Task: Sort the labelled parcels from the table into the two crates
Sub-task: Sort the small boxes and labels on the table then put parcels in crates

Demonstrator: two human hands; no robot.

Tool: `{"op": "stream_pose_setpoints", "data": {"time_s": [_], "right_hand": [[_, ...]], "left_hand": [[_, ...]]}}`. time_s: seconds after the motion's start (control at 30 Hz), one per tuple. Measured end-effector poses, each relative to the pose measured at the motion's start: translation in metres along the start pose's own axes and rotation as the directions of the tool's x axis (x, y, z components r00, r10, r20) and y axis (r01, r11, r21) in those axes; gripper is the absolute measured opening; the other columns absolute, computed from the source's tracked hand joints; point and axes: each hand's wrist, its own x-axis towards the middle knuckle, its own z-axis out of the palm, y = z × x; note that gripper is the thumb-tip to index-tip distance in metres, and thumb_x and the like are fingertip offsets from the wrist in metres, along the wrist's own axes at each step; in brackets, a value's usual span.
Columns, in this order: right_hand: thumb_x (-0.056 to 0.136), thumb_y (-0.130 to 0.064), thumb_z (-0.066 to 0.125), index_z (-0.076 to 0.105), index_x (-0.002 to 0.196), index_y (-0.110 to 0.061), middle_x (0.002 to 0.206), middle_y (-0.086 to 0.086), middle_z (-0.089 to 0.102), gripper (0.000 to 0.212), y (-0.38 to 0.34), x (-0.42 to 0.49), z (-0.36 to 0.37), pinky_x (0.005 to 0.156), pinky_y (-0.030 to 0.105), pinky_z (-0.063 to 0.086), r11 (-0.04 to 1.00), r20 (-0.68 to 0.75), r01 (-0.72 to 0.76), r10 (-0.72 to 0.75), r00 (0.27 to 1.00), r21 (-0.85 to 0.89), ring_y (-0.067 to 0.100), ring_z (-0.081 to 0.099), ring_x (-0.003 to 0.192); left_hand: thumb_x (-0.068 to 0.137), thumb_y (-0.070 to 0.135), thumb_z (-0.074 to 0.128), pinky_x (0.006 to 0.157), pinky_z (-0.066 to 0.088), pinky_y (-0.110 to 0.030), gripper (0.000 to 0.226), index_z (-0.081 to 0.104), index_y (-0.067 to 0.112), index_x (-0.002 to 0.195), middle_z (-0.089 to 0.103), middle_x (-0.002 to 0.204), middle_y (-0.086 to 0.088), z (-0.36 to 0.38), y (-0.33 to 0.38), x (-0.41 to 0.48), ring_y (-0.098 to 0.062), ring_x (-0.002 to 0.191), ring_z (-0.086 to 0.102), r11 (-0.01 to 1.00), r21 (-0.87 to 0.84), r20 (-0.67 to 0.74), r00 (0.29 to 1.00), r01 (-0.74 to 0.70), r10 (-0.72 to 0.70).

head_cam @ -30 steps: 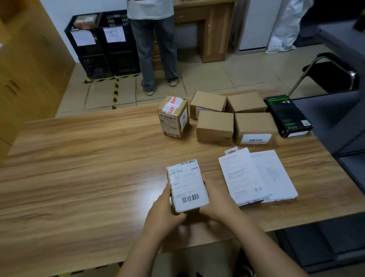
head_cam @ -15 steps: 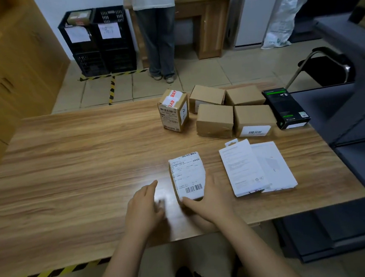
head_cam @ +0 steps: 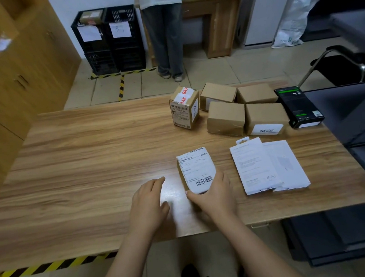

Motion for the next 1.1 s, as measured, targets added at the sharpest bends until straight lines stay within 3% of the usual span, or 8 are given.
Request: {"op": "stream_pose_setpoints", "data": {"time_s": [0.1, 0.23, 0.43, 0.5, 0.6, 0.77, 0.93, 1.1], "right_hand": [[0.058, -0.059, 0.078, 0.038, 0.130, -0.017, 0.121, -0.002, 0.045, 0.093, -0.010, 0.003, -0.013, 0.083, 0.032, 0.041, 0.998, -0.058, 0.052, -0.050, 0.997, 0.030, 0.020, 0.045, 0.117], [0.058, -0.053, 0.081, 0.034, 0.137, -0.017, 0.122, -0.003, 0.040, 0.099, -0.034, 0.014, -0.042, 0.092, 0.030, 0.038, 0.975, -0.207, 0.193, -0.168, 0.964, 0.108, 0.019, 0.039, 0.119], [0.052, -0.051, 0.084, 0.035, 0.142, -0.013, 0.130, 0.002, 0.042, 0.110, -0.082, 0.029, -0.098, 0.098, 0.029, 0.036, 0.886, -0.488, 0.435, -0.313, 0.815, 0.158, 0.019, 0.037, 0.122], [0.053, -0.053, 0.084, 0.037, 0.141, -0.011, 0.131, 0.004, 0.043, 0.109, -0.096, 0.030, -0.120, 0.097, 0.025, 0.031, 0.849, -0.566, 0.509, -0.351, 0.746, 0.144, 0.017, 0.036, 0.121], [0.055, -0.057, 0.079, 0.037, 0.141, -0.010, 0.130, 0.005, 0.044, 0.107, -0.114, 0.030, -0.151, 0.096, 0.028, 0.037, 0.791, -0.663, 0.601, -0.388, 0.640, 0.117, 0.016, 0.037, 0.119], [0.055, -0.056, 0.076, 0.037, 0.141, -0.008, 0.129, 0.004, 0.042, 0.106, -0.133, 0.031, -0.189, 0.100, 0.030, 0.037, 0.700, -0.728, 0.706, -0.428, 0.535, 0.107, 0.012, 0.036, 0.117], [0.055, -0.049, 0.081, 0.036, 0.142, -0.008, 0.130, 0.004, 0.041, 0.106, -0.138, 0.030, -0.213, 0.100, 0.022, 0.030, 0.662, -0.746, 0.748, -0.470, 0.472, 0.056, 0.004, 0.030, 0.116], [0.060, -0.046, 0.081, 0.032, 0.143, -0.010, 0.136, 0.004, 0.038, 0.103, -0.139, 0.031, -0.228, 0.101, 0.038, 0.041, 0.637, -0.753, 0.769, -0.531, 0.389, -0.052, 0.015, 0.037, 0.121]], "left_hand": [[0.062, 0.010, 0.079, 0.082, 0.048, -0.041, 0.066, 0.060, 0.011, 0.125, 0.064, 0.113, -0.004, -0.015, 0.009, 0.011, -0.031, 0.100, 0.061, 0.999, -0.007, -0.073, 0.997, -0.033, 0.033], [0.063, 0.007, 0.078, 0.078, 0.047, -0.040, 0.062, 0.060, 0.011, 0.123, 0.064, 0.107, -0.005, -0.046, 0.024, 0.035, -0.031, 0.095, 0.060, 0.996, -0.004, -0.223, 0.971, -0.084, 0.081], [0.063, 0.008, 0.078, 0.080, 0.044, -0.037, 0.063, 0.059, 0.013, 0.123, 0.062, 0.112, -0.004, -0.102, 0.055, 0.069, -0.024, 0.102, 0.052, 0.990, 0.009, -0.407, 0.904, -0.141, 0.132], [0.066, 0.007, 0.078, 0.083, 0.043, -0.038, 0.062, 0.059, 0.013, 0.125, 0.061, 0.114, -0.004, -0.123, 0.066, 0.077, -0.021, 0.106, 0.048, 0.984, 0.025, -0.456, 0.874, -0.174, 0.166], [0.071, 0.008, 0.076, 0.089, 0.042, -0.040, 0.061, 0.057, 0.012, 0.128, 0.059, 0.118, -0.005, -0.156, 0.083, 0.086, -0.022, 0.111, 0.049, 0.973, 0.046, -0.524, 0.824, -0.225, 0.215], [0.073, 0.010, 0.077, 0.093, 0.043, -0.044, 0.061, 0.056, 0.013, 0.130, 0.058, 0.121, -0.005, -0.195, 0.112, 0.100, -0.027, 0.113, 0.052, 0.954, 0.074, -0.599, 0.752, -0.290, 0.275], [0.073, 0.010, 0.077, 0.098, 0.044, -0.047, 0.062, 0.056, 0.012, 0.131, 0.058, 0.123, -0.006, -0.213, 0.133, 0.104, -0.027, 0.116, 0.053, 0.943, 0.101, -0.635, 0.709, -0.317, 0.307], [0.073, 0.008, 0.077, 0.097, 0.046, -0.047, 0.062, 0.056, 0.012, 0.131, 0.059, 0.121, -0.005, -0.221, 0.142, 0.106, -0.025, 0.114, 0.053, 0.942, 0.107, -0.659, 0.687, -0.317, 0.306]]}}
